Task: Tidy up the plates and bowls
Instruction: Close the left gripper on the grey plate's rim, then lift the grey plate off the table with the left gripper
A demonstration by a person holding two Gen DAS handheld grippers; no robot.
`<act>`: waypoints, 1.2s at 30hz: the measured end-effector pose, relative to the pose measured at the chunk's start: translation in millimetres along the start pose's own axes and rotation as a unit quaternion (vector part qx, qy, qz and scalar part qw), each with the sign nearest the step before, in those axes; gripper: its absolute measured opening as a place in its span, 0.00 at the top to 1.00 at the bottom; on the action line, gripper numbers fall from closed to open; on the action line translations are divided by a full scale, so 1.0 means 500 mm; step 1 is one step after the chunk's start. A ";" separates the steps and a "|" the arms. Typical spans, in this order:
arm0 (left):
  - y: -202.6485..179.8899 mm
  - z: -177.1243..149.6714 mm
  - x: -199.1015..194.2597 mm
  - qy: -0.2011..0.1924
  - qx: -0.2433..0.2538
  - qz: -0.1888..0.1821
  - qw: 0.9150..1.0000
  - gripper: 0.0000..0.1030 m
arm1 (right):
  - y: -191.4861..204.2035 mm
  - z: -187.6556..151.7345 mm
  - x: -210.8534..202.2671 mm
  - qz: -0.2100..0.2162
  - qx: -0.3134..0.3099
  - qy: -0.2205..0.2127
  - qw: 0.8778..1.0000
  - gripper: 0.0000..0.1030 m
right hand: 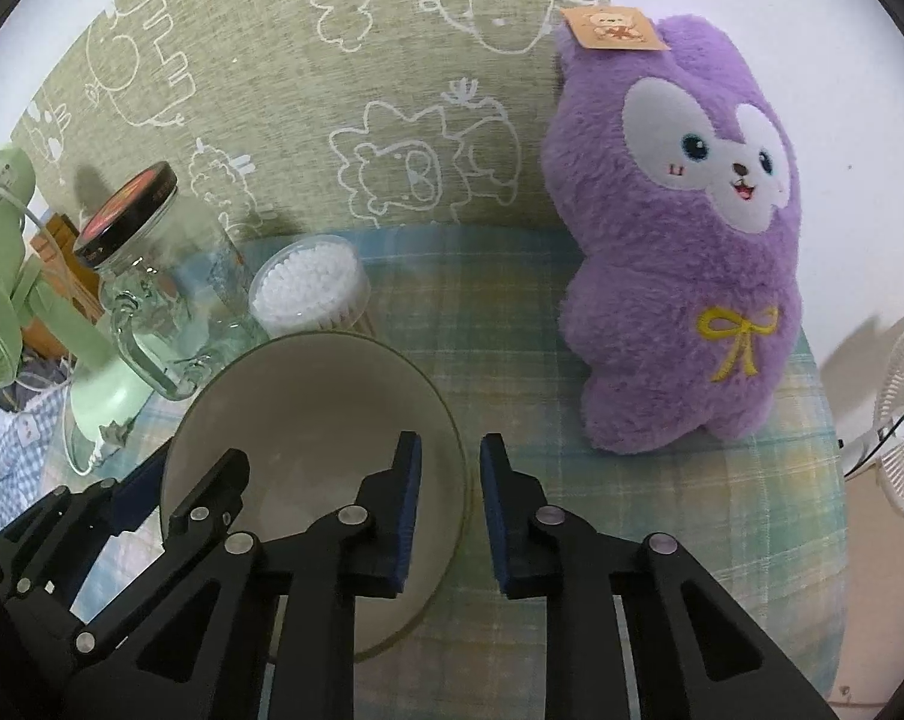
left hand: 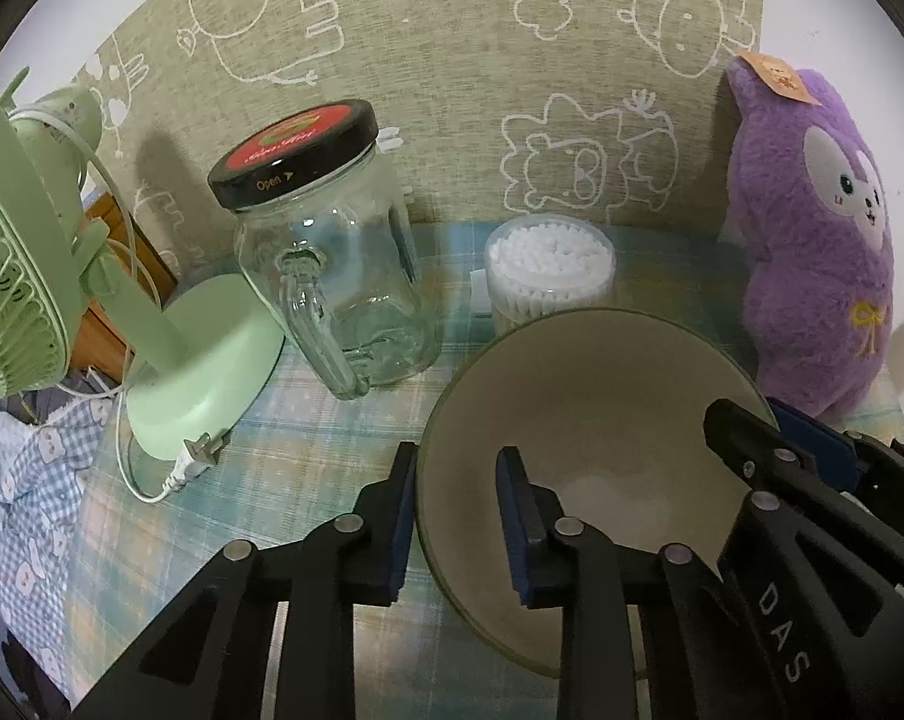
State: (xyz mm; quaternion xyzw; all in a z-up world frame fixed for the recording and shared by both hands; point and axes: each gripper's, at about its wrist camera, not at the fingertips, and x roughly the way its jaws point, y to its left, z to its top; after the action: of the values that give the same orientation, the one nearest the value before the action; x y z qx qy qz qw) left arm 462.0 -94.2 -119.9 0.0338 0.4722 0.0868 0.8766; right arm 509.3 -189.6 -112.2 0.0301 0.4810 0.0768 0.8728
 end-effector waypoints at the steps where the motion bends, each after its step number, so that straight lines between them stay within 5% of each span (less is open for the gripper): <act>1: 0.002 0.000 0.001 0.000 -0.001 -0.002 1.000 0.80 | 0.003 0.001 0.003 0.001 -0.001 0.000 1.000 0.78; 19: 0.007 -0.016 -0.022 0.011 -0.006 -0.022 1.000 0.80 | 0.010 -0.015 -0.024 -0.011 -0.004 0.005 1.000 0.78; 36: 0.043 -0.047 -0.150 -0.010 -0.009 -0.027 1.000 0.80 | 0.047 -0.050 -0.158 -0.016 -0.005 -0.013 1.000 0.78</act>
State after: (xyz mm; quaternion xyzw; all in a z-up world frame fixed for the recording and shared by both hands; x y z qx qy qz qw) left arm 399.4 -87.5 -68.0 0.0140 0.4632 0.0665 0.8836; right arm 444.2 -179.7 -56.5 0.0192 0.4699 0.0645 0.8802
